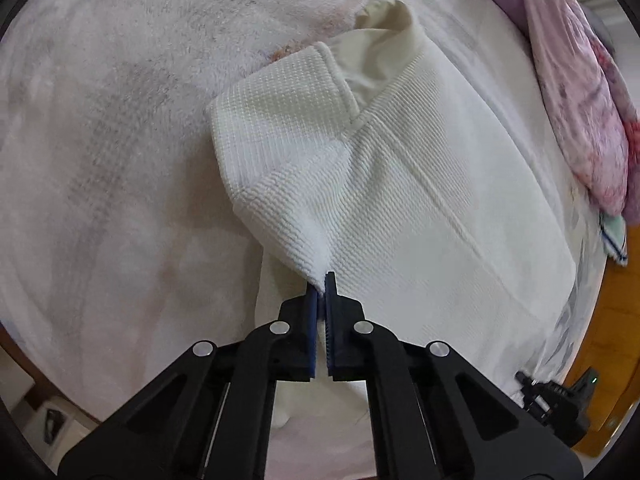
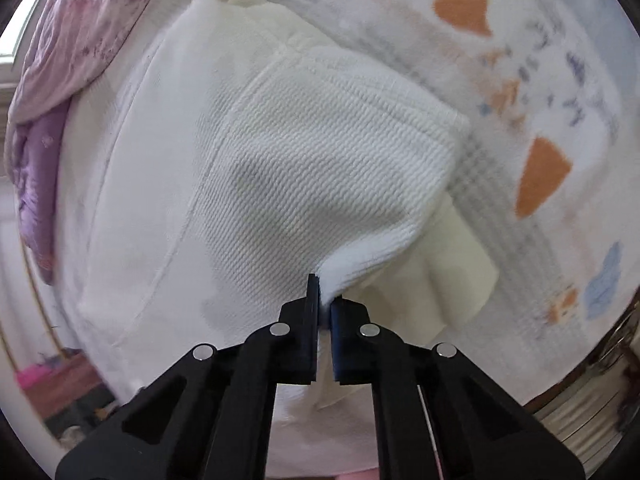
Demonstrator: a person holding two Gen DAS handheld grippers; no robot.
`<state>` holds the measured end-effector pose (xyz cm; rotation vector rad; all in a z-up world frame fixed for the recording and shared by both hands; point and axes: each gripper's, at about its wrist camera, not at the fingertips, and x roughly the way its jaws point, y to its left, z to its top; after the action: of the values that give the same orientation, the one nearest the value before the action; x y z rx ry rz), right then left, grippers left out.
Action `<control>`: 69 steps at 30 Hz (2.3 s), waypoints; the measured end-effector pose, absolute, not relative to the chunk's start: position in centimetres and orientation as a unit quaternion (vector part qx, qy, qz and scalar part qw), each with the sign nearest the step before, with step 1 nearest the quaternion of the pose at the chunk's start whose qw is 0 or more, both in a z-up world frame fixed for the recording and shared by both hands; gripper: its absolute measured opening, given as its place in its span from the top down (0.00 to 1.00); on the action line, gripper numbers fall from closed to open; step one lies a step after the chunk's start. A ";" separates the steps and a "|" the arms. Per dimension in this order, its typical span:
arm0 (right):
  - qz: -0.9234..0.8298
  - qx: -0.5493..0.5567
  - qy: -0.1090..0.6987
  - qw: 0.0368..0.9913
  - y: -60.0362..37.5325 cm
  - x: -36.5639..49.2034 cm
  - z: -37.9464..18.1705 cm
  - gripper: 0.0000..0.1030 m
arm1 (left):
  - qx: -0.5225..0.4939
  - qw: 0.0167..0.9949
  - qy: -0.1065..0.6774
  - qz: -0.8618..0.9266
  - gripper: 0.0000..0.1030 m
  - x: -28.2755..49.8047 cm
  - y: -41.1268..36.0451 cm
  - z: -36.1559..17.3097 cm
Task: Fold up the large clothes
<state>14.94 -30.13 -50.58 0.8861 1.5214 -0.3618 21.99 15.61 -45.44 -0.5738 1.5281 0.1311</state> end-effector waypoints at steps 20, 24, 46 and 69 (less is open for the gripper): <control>-0.155 0.419 0.651 0.614 -37.7 10.4 -52.7 0.17 | -0.305 0.601 0.731 0.105 0.24 13.0 14.1 -50.0; -0.117 0.449 0.667 0.583 -36.5 12.1 -55.7 0.17 | -0.379 0.597 0.700 0.103 0.76 12.6 15.0 -51.6; -0.156 0.398 0.669 0.608 -33.9 12.6 -52.0 0.39 | -0.253 0.645 0.716 0.088 0.36 18.1 13.7 -46.0; -0.201 0.466 0.638 0.580 -37.0 10.6 -53.8 0.94 | -0.349 0.636 0.673 0.144 0.79 15.6 16.4 -46.7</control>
<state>10.58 -36.98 -53.78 1.0895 1.4905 -0.4694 15.62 16.41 -46.72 -0.7971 1.5361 0.3297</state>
